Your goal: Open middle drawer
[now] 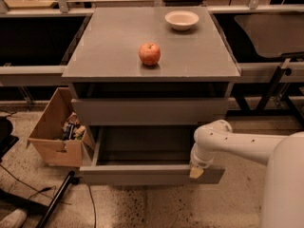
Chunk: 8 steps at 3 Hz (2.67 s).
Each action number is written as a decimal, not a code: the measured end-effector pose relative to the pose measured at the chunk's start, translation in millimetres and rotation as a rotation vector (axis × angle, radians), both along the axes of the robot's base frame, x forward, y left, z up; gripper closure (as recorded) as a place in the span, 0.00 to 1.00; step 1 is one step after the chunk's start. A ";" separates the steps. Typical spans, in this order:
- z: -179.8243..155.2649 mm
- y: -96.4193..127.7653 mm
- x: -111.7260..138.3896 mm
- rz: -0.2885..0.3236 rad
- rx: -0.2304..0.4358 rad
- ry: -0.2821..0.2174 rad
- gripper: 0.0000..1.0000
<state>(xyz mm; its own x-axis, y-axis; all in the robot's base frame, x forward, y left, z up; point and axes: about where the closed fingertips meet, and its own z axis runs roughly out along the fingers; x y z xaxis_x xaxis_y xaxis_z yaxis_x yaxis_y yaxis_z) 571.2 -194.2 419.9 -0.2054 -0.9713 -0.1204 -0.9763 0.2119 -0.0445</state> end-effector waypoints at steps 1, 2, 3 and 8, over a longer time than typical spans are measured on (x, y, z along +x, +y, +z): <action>2.0 -8.0 -19.4 -0.008 -0.010 0.024 1.00; 8.8 -7.7 -36.5 -0.032 0.000 0.052 1.00; 17.6 -11.3 -62.7 -0.047 0.010 0.092 1.00; 27.2 -55.1 -150.2 -0.086 -0.006 0.219 0.81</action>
Offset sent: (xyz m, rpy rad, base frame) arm -0.3811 -0.1767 0.0764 -0.1229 0.4564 -0.2181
